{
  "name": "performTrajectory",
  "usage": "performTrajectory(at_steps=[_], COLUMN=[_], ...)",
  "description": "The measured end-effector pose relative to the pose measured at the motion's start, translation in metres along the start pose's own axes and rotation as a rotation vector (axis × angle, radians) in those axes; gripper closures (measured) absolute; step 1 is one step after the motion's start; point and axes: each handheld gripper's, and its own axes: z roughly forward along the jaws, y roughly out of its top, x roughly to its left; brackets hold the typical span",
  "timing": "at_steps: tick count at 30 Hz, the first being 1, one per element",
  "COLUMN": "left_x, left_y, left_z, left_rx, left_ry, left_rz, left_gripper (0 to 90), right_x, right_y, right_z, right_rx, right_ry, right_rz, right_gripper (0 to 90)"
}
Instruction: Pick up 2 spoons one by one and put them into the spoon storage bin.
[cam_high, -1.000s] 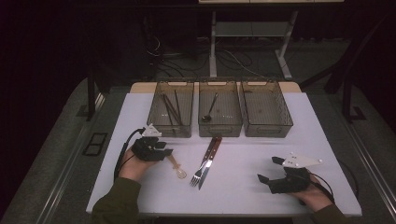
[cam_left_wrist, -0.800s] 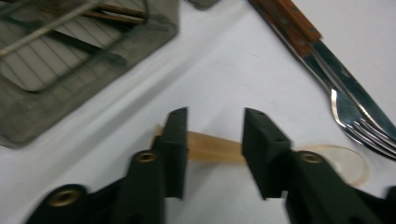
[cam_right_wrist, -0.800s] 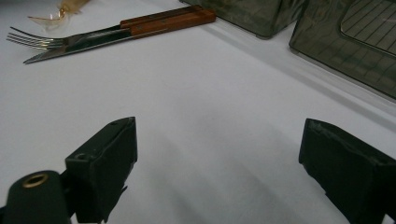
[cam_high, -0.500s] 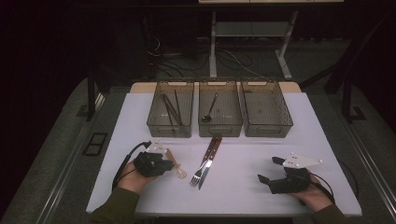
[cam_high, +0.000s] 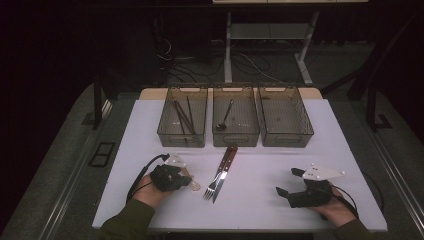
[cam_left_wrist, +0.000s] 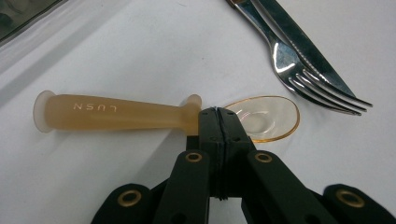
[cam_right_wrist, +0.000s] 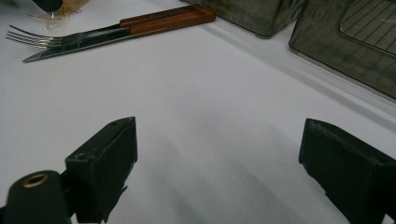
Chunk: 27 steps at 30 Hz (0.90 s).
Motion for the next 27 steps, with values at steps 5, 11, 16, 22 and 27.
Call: performTrajectory(at_steps=[5,11,16,22,27], left_x=[0.0,0.001,0.002,0.005,0.009], left_y=[0.002,0.008,0.015,0.024,0.033], left_z=[0.004,0.01,0.016,0.022,0.029], left_rx=[-0.018,-0.018,-0.019,-0.027,-0.035], left_ry=[-0.004,-0.004,0.011,0.021,0.035], left_rz=[-0.015,-0.011,0.002,0.003,-0.001], left_gripper=[89.1,89.2,89.2,89.2,89.3], right_x=[0.0,0.0,0.0,0.0,0.0], right_y=[0.0,0.0,0.0,0.0,0.0], right_z=[0.0,0.0,0.0,0.001,0.001], right_rx=[0.0,0.003,0.003,0.006,0.005], right_ry=[-0.001,-0.002,-0.001,-0.001,0.0], right_rz=[-0.003,0.001,0.0,0.001,-0.004], right_gripper=[11.7,11.7,11.7,11.7,11.7])
